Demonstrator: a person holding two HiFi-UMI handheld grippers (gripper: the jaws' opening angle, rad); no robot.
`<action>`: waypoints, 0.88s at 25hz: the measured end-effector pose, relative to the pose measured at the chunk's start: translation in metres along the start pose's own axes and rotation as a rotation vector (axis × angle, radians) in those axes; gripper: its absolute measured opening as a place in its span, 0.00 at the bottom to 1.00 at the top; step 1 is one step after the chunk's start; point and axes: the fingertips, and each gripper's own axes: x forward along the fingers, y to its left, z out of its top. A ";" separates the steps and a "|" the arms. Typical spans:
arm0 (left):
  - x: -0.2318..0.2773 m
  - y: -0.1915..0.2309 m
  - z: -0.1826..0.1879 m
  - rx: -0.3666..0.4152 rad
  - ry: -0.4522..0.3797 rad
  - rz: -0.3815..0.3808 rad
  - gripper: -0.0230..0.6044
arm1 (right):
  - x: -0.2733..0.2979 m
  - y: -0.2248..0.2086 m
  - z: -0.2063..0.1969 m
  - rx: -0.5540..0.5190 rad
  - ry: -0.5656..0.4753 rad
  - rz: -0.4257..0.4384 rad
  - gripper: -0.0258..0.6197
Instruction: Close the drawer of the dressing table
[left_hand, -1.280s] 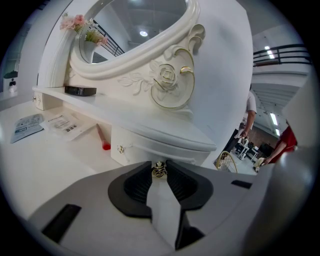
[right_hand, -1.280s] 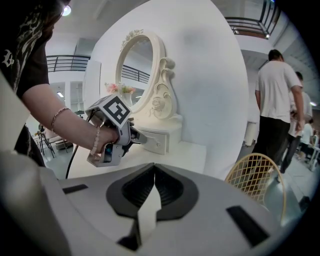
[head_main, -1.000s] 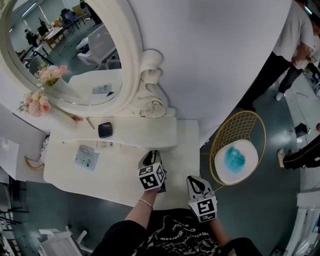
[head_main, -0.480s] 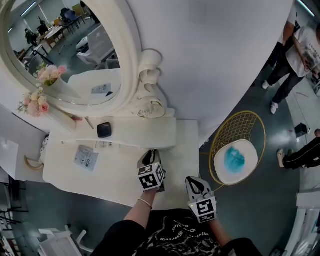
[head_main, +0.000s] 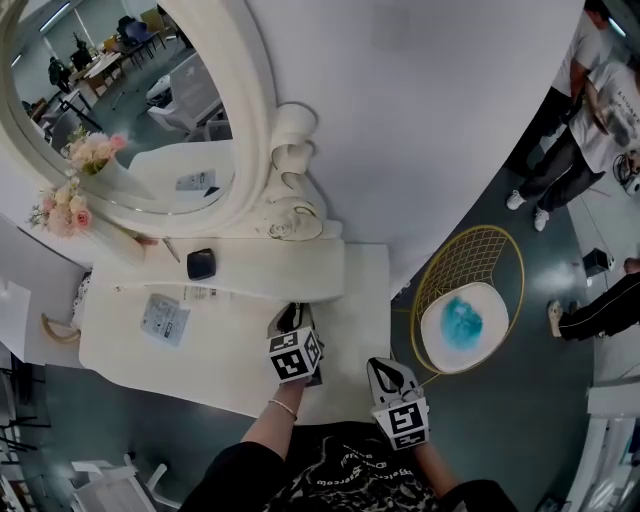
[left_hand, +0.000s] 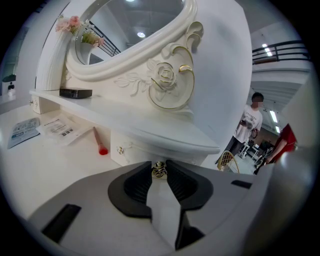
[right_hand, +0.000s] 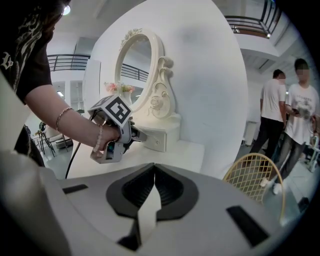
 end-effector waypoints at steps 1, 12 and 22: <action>0.000 0.000 0.000 0.001 0.000 0.002 0.20 | 0.000 0.000 0.000 0.000 0.001 0.002 0.06; 0.003 -0.001 0.003 0.011 -0.010 -0.003 0.20 | 0.001 -0.001 0.002 -0.005 0.004 0.004 0.06; 0.005 -0.002 0.004 0.017 -0.011 -0.056 0.20 | 0.001 -0.003 0.004 -0.005 -0.001 0.003 0.06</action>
